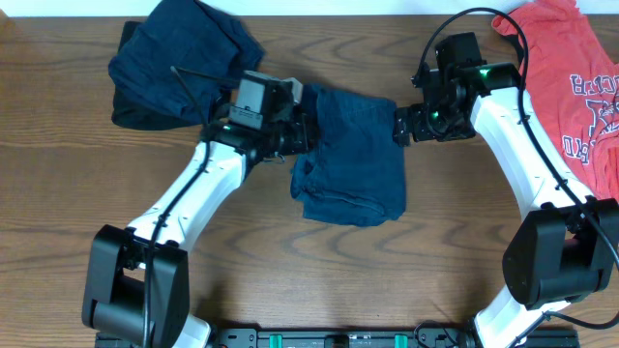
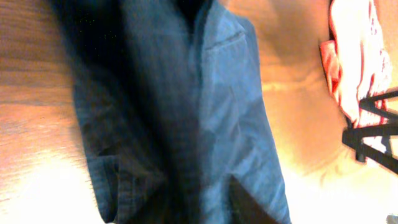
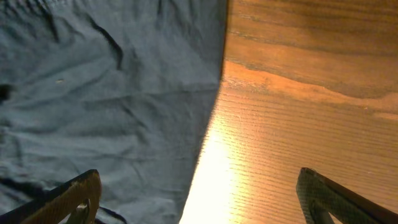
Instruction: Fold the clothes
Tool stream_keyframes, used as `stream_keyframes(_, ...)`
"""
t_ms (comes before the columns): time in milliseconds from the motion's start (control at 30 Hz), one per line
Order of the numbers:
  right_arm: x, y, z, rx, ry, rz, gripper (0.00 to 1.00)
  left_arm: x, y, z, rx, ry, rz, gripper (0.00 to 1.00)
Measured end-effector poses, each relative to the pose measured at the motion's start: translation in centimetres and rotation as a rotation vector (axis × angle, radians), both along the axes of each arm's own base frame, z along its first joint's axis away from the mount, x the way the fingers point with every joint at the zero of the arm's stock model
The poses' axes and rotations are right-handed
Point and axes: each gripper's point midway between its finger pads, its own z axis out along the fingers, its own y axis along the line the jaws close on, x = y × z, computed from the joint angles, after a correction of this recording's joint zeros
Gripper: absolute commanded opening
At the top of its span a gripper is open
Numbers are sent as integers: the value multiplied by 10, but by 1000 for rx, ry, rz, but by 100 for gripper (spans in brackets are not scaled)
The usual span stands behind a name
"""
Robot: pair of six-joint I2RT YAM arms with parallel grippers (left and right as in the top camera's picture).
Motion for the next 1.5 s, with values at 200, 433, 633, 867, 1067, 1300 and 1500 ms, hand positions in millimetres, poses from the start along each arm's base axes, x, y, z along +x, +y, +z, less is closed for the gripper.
stream_keyframes(200, 0, 0, 0, 0, 0, 0, 99, -7, -1, -5, 19, 20, -13, 99)
stream_keyframes(433, 1, 0, 0, 2, -4, 0, 99, -24, 18, -24, 124, 98, -15, 98)
stream_keyframes(633, 3, 1, 1, 5, -12, 0, 99, -30, 44, -39, 291, 103, -9, 98)
stream_keyframes(867, 4, 0, 1, 6, -15, -1, 99, -28, 53, -42, 379, 44, -69, 98)
stream_keyframes(1067, 4, 0, 1, 6, -15, -1, 99, -36, 42, -45, 411, 27, -141, 98)
stream_keyframes(1300, 4, 0, 1, 6, -17, -1, 99, -40, 18, -69, 416, 45, -191, 98)
stream_keyframes(1500, 4, 1, 1, 6, -18, -1, 99, -39, 16, -85, 393, 127, -95, 98)
